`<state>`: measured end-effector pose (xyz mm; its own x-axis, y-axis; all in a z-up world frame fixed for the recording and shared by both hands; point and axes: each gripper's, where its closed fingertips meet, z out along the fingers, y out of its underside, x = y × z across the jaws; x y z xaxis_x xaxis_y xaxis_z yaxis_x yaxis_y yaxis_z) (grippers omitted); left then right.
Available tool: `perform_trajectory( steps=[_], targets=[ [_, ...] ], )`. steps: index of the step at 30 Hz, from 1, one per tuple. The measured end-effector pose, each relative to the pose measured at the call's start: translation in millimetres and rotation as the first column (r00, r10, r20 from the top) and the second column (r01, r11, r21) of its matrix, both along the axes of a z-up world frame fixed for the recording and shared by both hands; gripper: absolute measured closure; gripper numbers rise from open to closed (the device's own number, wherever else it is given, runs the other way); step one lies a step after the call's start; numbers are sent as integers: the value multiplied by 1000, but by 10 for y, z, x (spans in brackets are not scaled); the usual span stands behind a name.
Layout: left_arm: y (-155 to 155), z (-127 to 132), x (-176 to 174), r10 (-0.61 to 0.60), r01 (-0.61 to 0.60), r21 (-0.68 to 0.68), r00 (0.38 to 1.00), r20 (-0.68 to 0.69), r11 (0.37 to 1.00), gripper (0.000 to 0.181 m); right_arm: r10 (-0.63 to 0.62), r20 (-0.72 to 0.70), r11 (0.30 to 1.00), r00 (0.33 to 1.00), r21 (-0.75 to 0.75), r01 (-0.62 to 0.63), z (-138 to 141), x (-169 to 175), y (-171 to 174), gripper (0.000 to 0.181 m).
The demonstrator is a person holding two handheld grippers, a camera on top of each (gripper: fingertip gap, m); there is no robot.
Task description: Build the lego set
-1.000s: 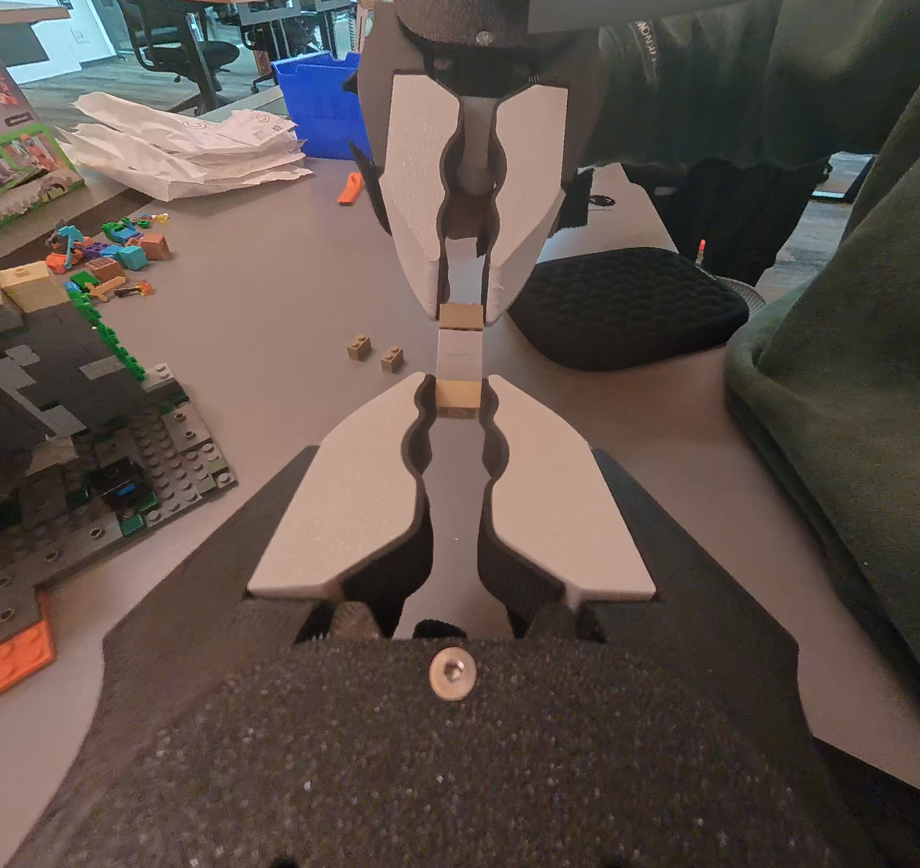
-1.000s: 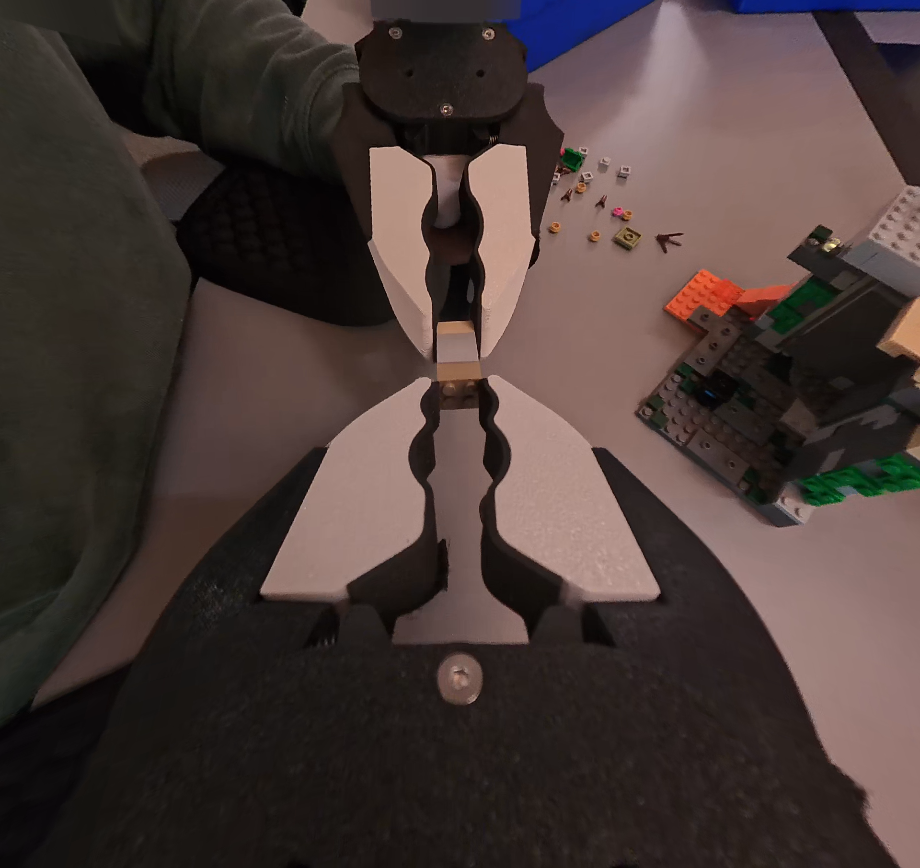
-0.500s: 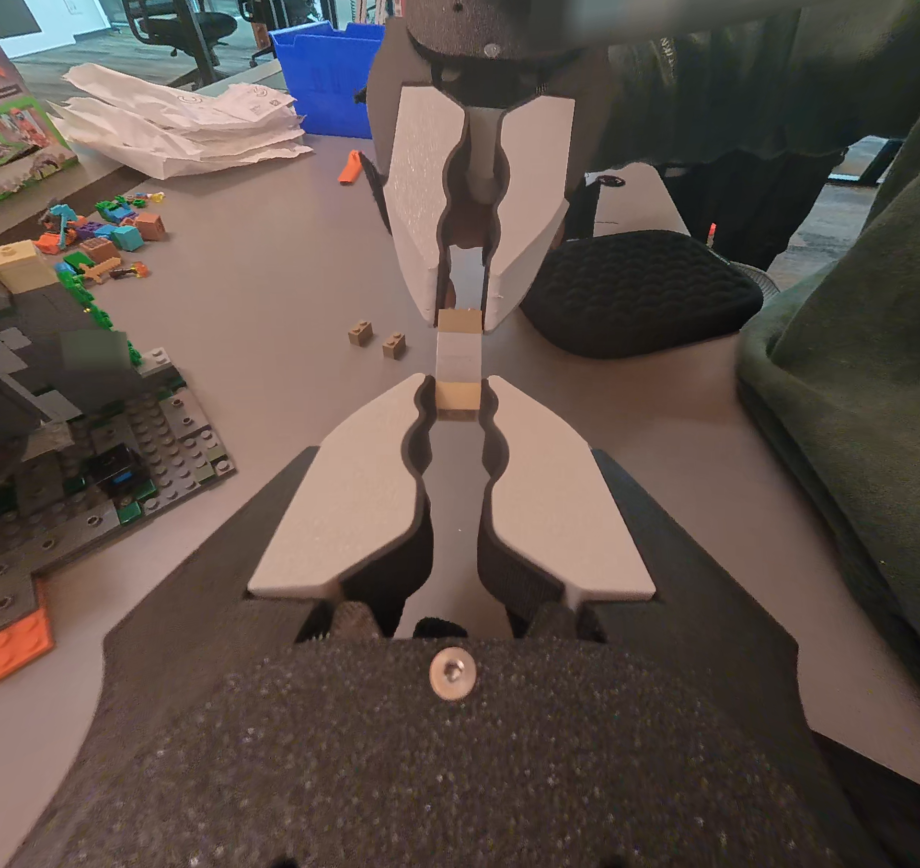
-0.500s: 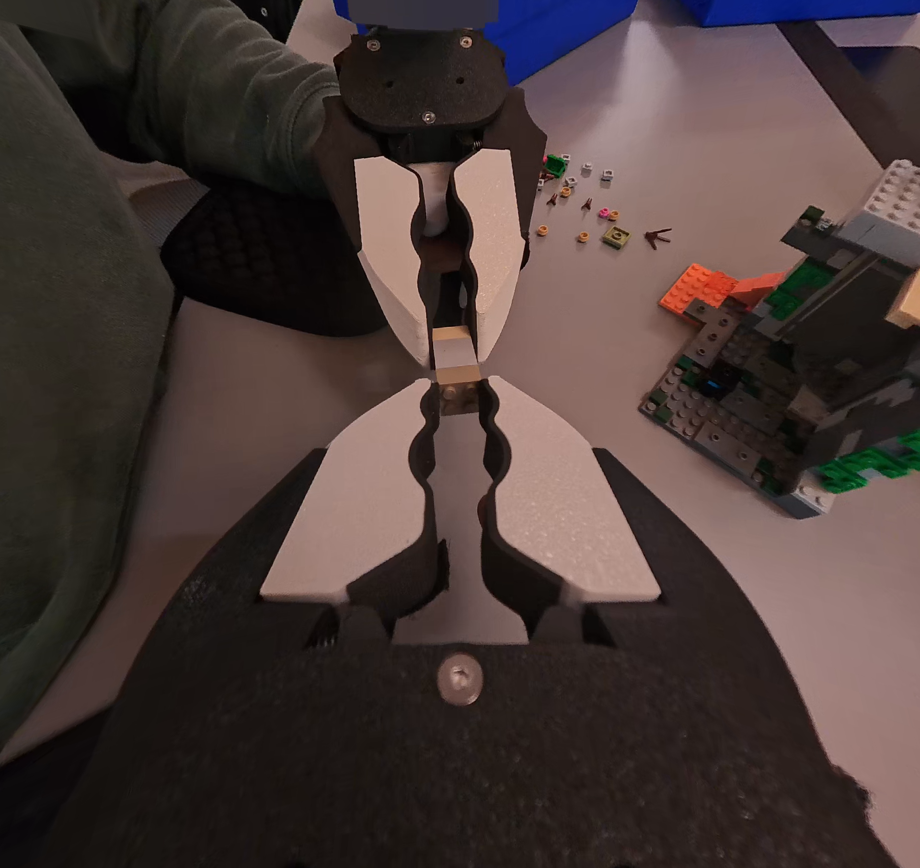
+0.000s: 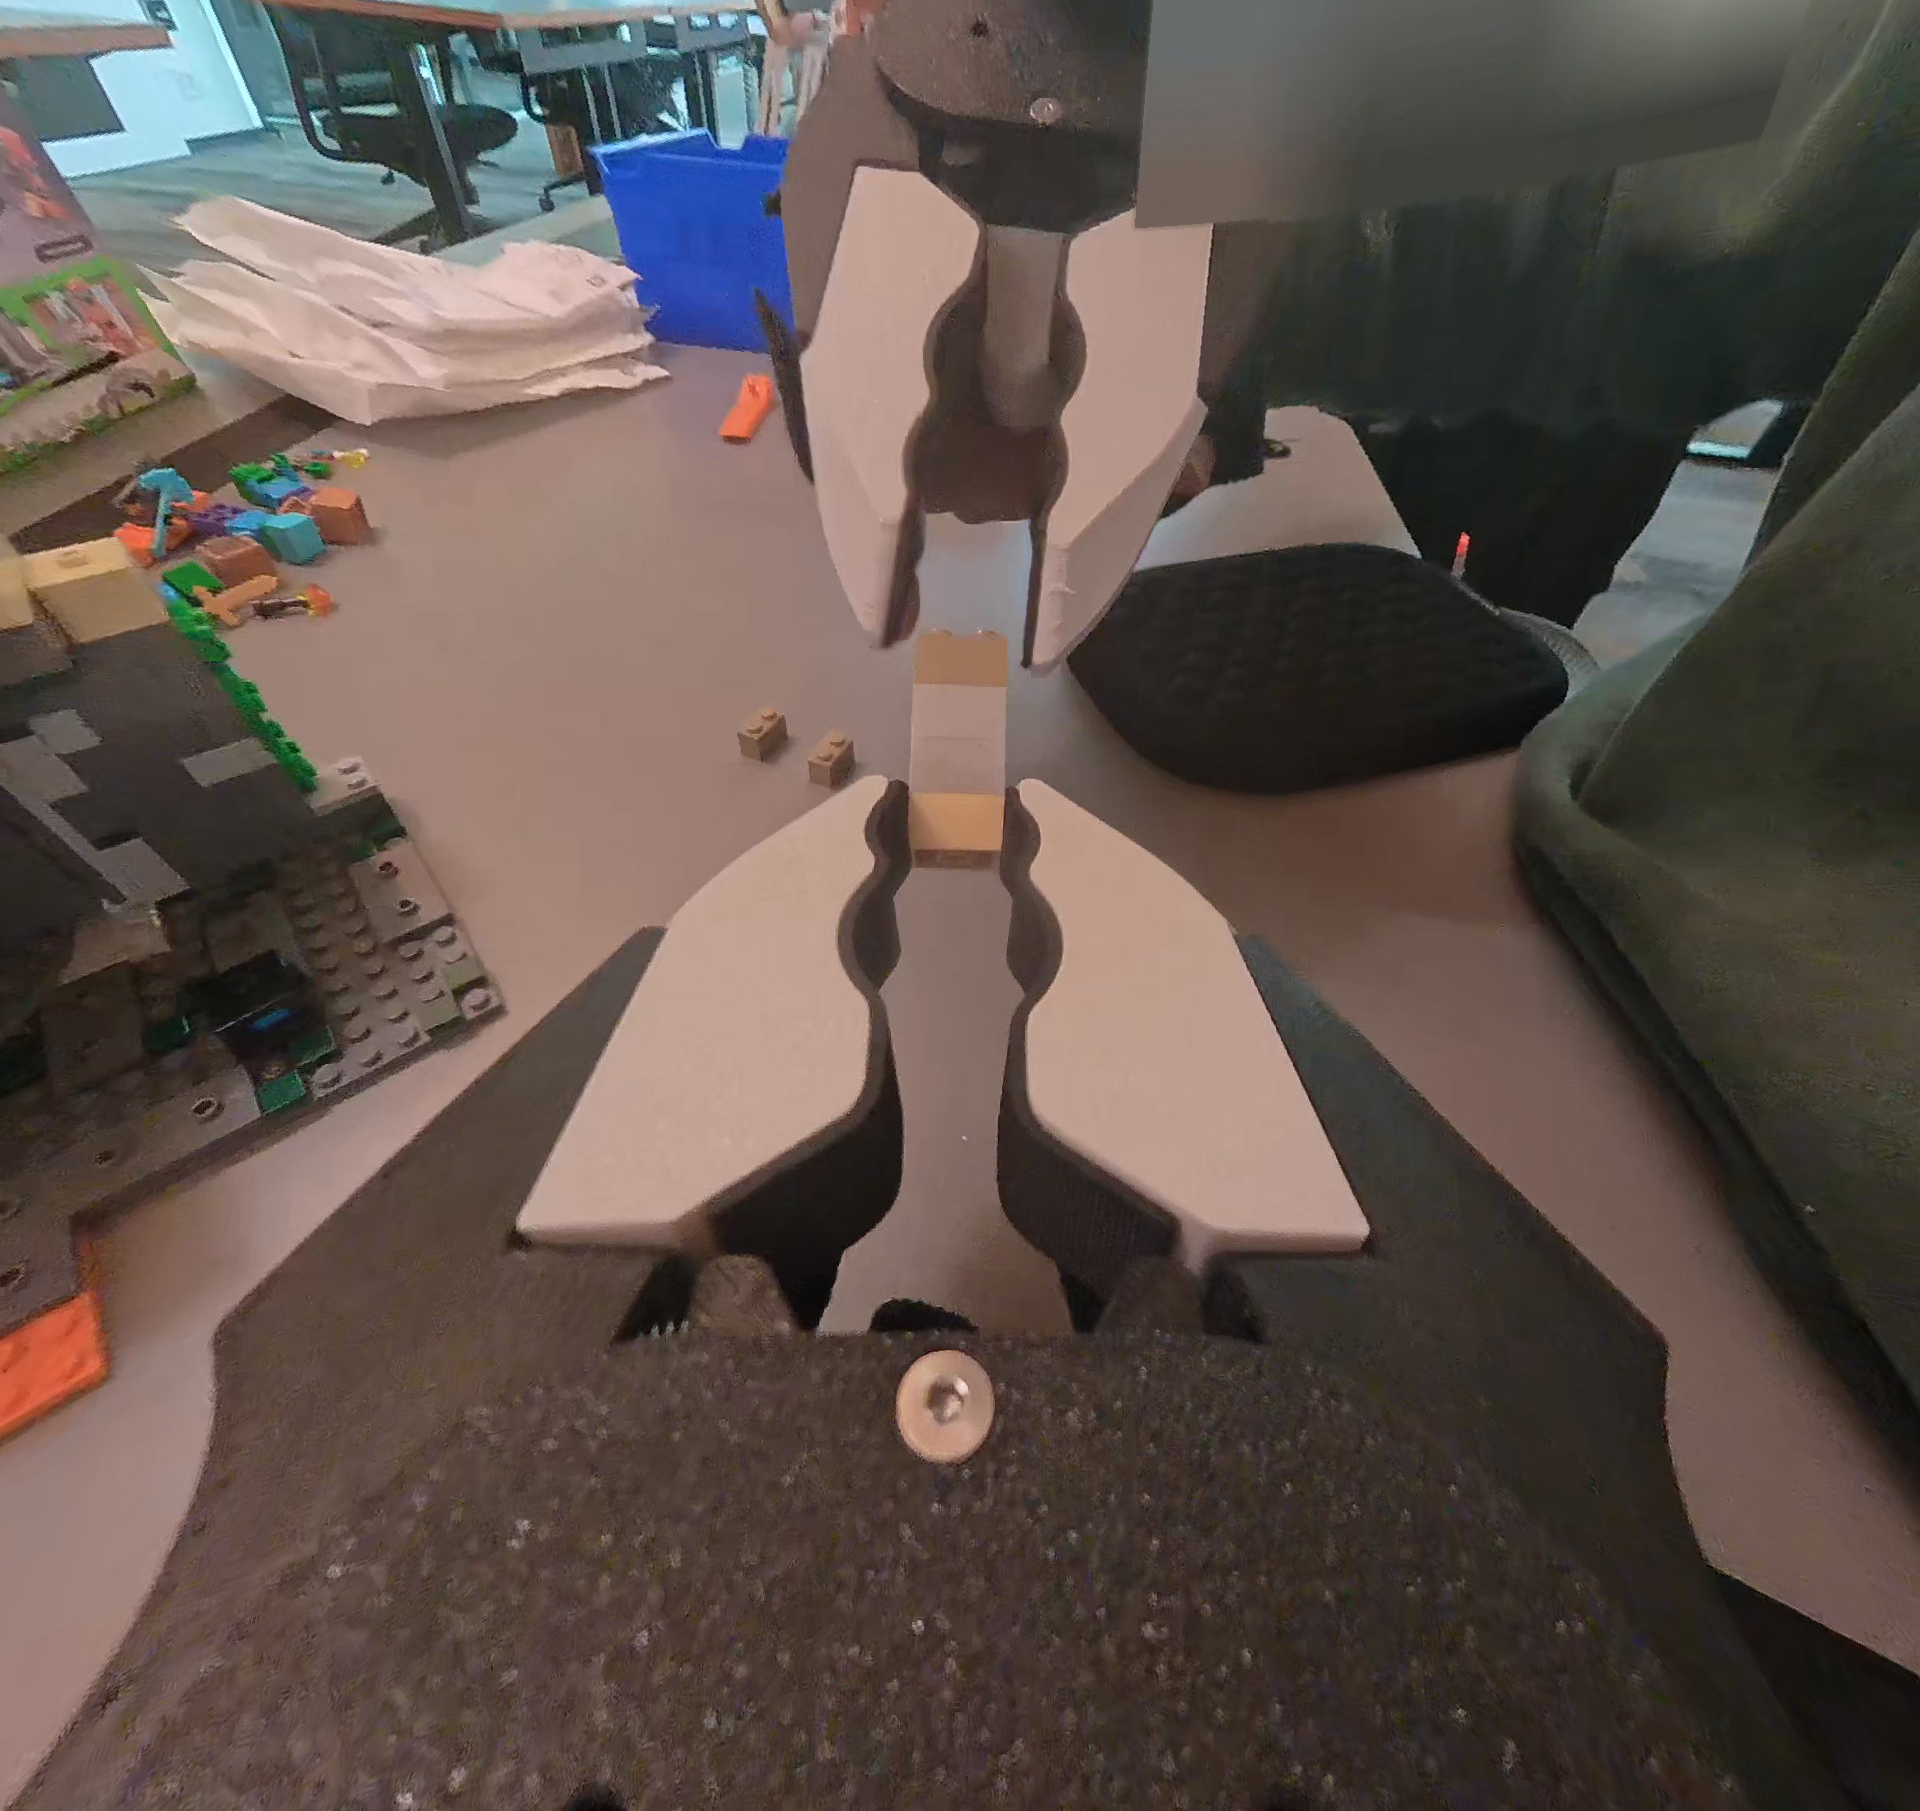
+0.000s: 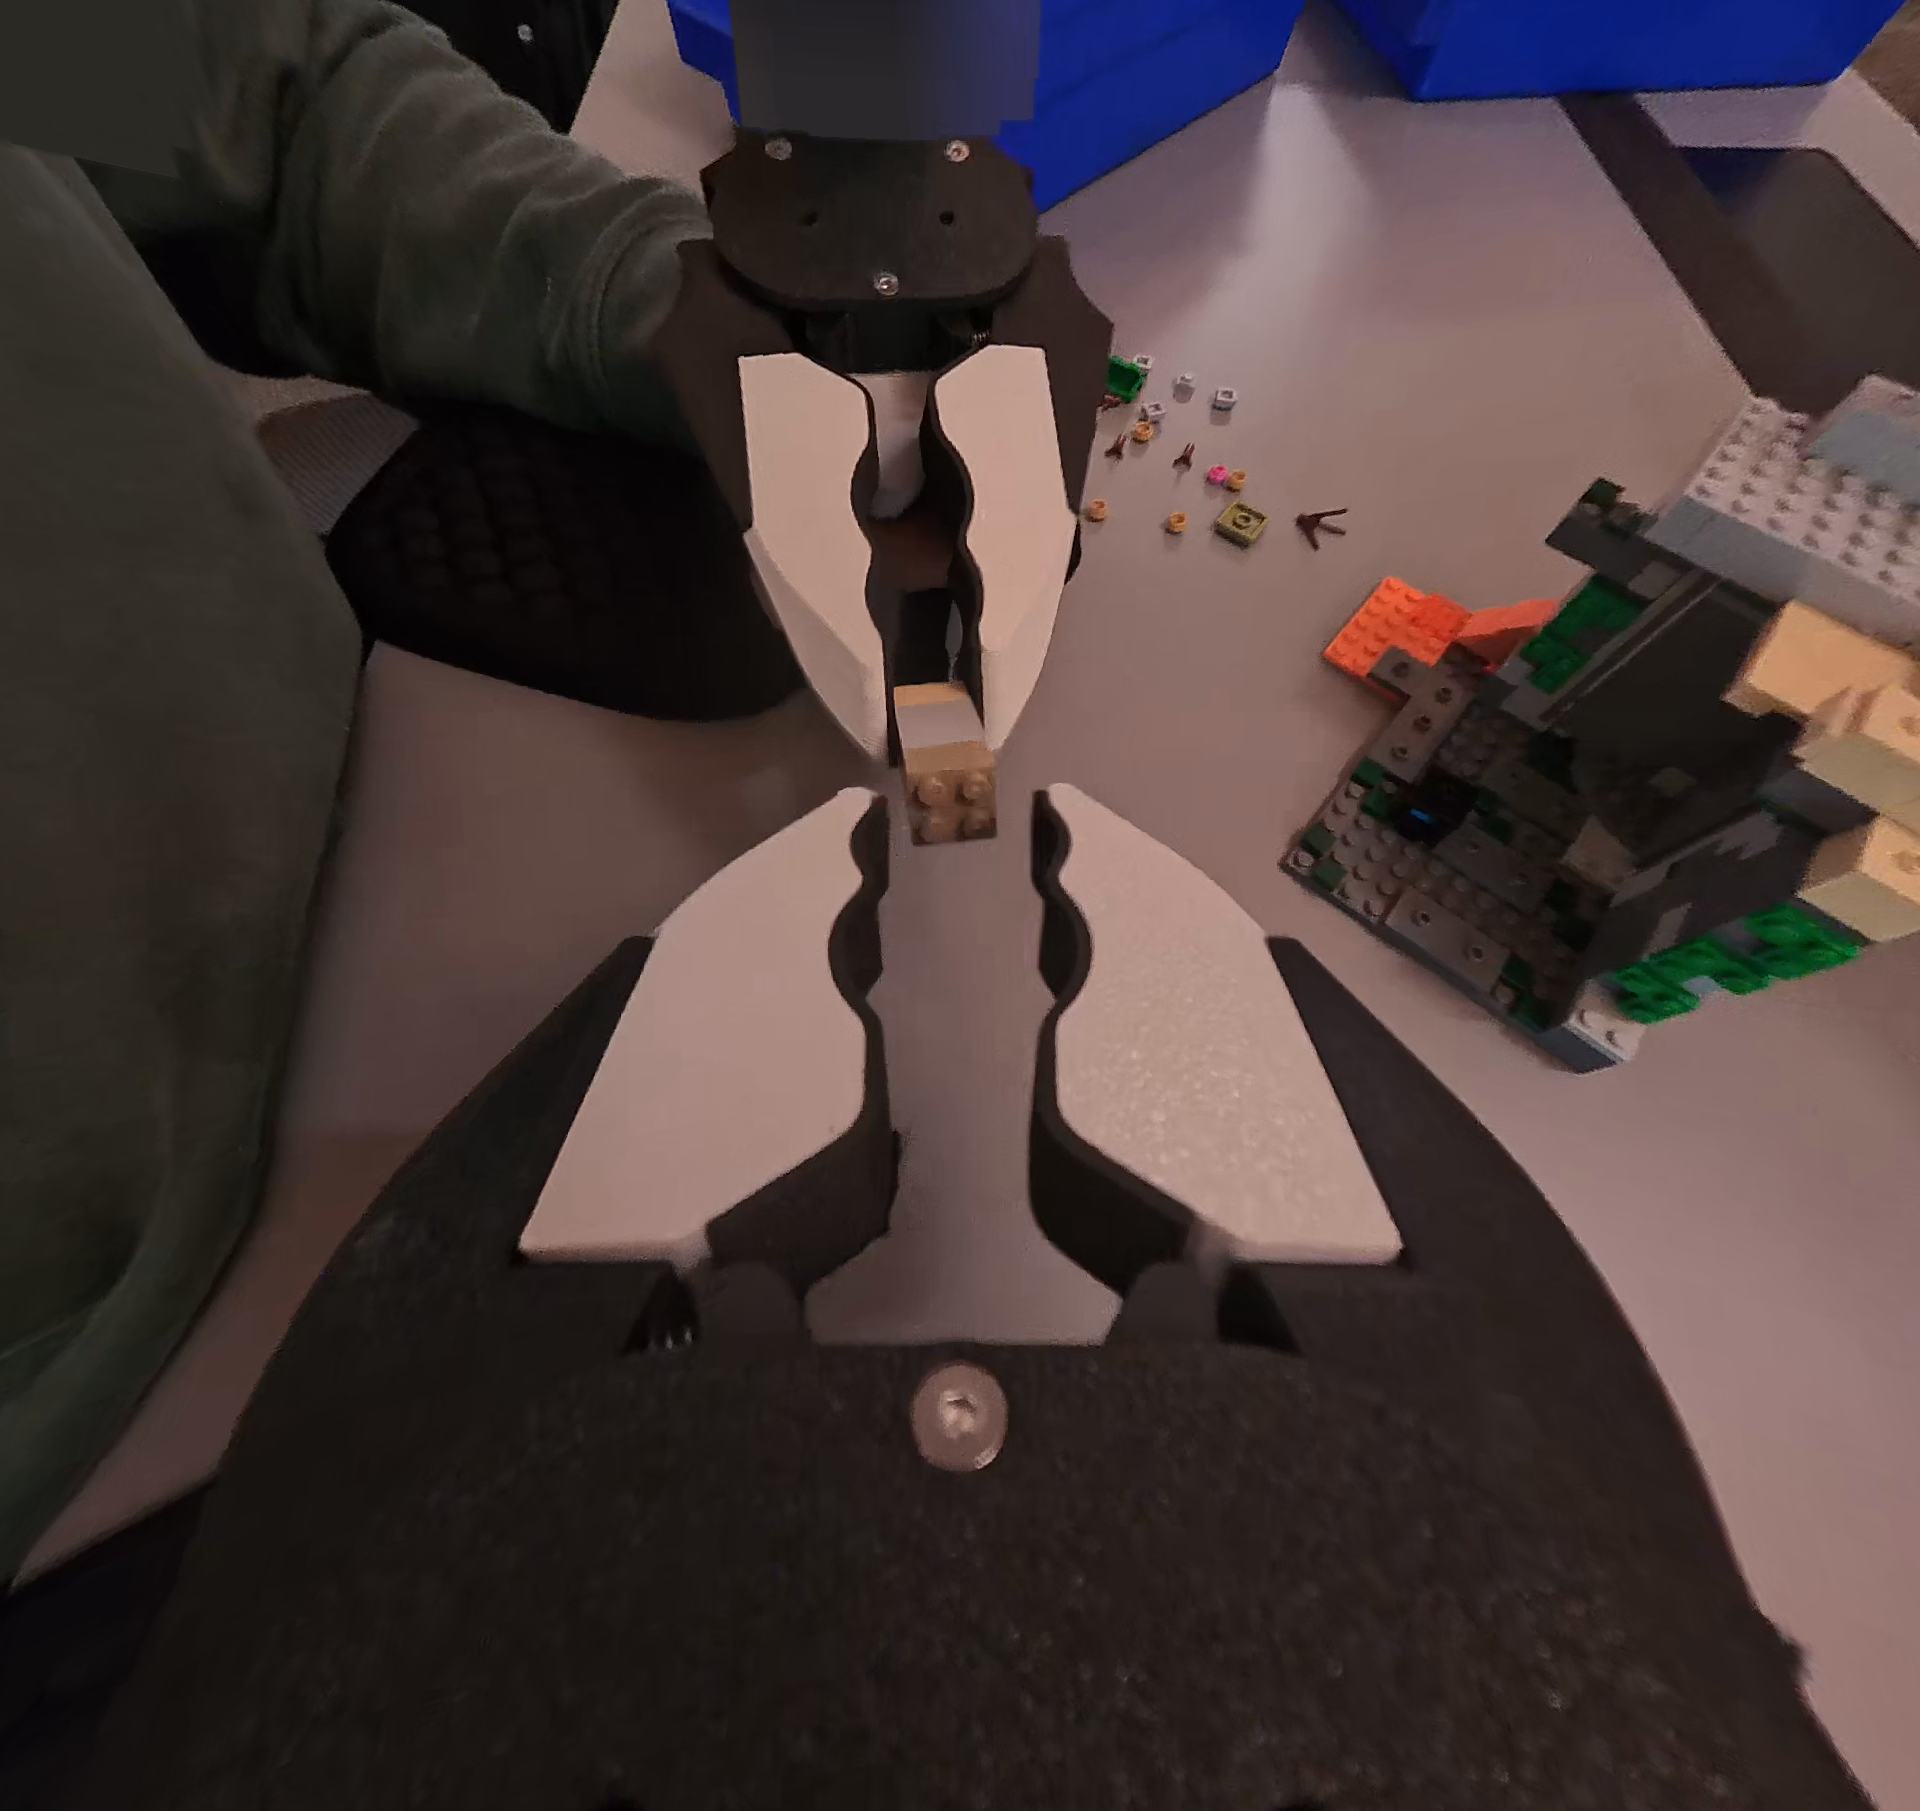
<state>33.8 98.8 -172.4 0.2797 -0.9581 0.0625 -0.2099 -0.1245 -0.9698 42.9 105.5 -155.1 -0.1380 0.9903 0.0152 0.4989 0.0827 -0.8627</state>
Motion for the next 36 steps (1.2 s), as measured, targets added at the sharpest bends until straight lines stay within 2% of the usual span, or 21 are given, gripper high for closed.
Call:
perform_trajectory(
  steps=[4, 10, 13, 16, 24, 31, 36],
  targets=[
    [7, 81, -37, -5, 7, -26, 998, 68, 1000, 164, -19, -5, 998, 1000, -67, 19, -3, 18, 8, 145],
    [-27, 143, -26, -24, 26, -12, 994, 109, 1000, 164, -14, -35, 997, 999, -78, 11, 18, -56, -50, 146],
    [-62, 147, -3, -41, 40, 10, 994, 103, 999, 164, -1, -27, 999, 1000, -50, -1, 46, -86, -59, 148],
    [-70, 136, 10, -37, 34, 36, 996, 86, 999, 164, 31, -25, 999, 999, -25, -32, 69, -99, -109, 164],
    [-97, 193, 31, -32, 23, 114, 997, 75, 993, 164, 76, -79, 993, 994, 101, -67, 128, -71, -156, 165],
    [-75, 111, 58, 0, -2, 161, 1000, 13, 987, 164, 89, 26, 988, 996, 125, -92, 77, 12, -133, 165],
    [-25, 29, 55, 27, -23, 149, 999, -28, 989, 158, 96, 197, 985, 976, 120, -121, -71, 106, -54, 165]
  ],
)
